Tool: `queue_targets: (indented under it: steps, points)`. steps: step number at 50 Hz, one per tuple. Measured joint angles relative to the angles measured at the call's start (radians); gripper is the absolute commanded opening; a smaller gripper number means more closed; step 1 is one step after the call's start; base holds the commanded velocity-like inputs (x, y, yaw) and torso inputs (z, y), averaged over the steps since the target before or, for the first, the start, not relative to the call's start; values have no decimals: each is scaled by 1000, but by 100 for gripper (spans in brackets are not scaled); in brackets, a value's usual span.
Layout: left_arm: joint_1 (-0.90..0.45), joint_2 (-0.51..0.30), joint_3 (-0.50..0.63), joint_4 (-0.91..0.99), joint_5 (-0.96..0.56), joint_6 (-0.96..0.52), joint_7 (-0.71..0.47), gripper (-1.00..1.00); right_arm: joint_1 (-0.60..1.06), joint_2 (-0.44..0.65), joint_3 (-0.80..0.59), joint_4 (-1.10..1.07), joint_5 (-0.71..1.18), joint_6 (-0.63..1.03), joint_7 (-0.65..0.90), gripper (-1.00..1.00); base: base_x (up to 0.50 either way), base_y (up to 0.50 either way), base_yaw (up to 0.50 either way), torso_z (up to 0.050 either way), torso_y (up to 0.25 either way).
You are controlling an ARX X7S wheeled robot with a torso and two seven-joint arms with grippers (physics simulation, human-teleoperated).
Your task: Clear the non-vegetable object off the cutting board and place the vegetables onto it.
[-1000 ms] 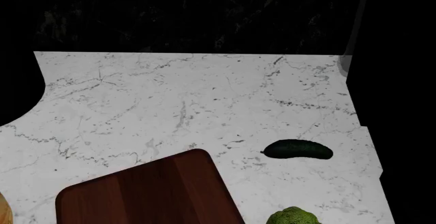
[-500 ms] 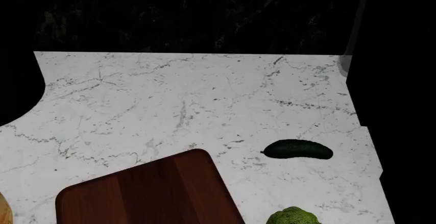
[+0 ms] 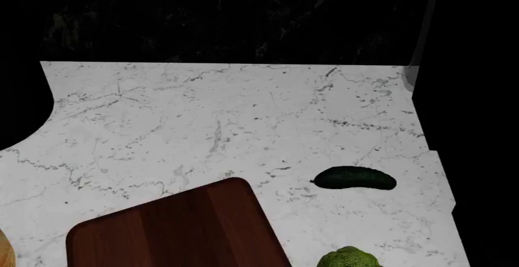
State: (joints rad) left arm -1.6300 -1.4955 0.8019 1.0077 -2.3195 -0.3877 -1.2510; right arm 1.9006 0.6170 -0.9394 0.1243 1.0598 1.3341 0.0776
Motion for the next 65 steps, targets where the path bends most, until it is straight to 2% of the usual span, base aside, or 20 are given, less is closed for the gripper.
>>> queue_targets:
  steps: [17,28,43,57,65]
  points:
    - [31,15,-9,19,32,24,-2,100,131,-62,-355,161,-242,-180,-423,100,0,0,0,0,0]
    - [53,19,-12,23,53,33,-5,100,163,-134,-529,287,-367,-322,-642,100,0,0,0,0,0]
    - [72,8,-35,31,54,36,-5,100,183,-179,-644,302,-430,-404,-806,100,0,0,0,0,0]
    - [70,21,-64,29,38,14,-30,100,208,-122,-716,86,-375,-356,-943,100,0,0,0,0,0]
    - [72,23,-80,30,28,5,-41,100,206,-111,-746,43,-373,-354,-983,100,0,0,0,0,0]
